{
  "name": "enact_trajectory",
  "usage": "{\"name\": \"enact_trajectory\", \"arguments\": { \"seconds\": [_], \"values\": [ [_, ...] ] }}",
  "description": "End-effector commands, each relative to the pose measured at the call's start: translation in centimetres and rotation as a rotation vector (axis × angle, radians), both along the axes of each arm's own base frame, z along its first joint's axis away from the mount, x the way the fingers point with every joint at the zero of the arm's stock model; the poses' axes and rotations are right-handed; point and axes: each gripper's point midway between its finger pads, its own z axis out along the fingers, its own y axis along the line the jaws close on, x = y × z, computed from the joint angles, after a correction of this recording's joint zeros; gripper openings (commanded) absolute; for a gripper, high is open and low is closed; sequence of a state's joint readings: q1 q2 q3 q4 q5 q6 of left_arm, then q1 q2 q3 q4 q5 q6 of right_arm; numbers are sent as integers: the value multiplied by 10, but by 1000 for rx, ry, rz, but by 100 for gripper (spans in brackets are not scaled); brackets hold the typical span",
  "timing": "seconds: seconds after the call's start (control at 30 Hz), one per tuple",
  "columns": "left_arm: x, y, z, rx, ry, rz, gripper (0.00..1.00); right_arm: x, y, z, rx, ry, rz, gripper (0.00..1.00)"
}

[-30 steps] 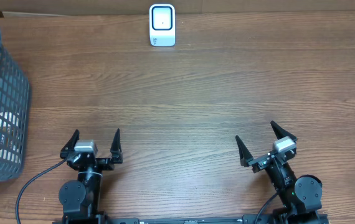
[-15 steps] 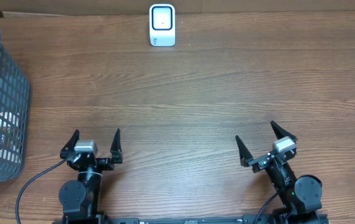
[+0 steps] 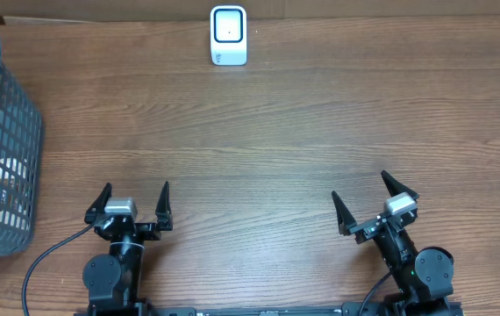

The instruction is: Scan the item barcode

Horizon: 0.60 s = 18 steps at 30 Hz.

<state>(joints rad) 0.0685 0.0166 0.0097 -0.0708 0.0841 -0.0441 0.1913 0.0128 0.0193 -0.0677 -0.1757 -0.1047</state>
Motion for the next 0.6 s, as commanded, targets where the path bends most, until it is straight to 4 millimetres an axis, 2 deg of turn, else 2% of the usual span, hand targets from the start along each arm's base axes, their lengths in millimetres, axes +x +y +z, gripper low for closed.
{"name": "enact_trajectory", "arguments": {
  "seconds": [0.0, 0.4, 0.57],
  "values": [
    [0, 1, 0, 23, -6, 5, 99, 1, -1, -3, 4, 0, -8, 100],
    [0, 6, -1, 23, -2, 37, 100, 1, -1, -3, 4, 0, -8, 100],
    [-1, -12, 5, -11, -26, -70, 100, 1, -1, -3, 4, 0, -8, 100]
  ]
}}
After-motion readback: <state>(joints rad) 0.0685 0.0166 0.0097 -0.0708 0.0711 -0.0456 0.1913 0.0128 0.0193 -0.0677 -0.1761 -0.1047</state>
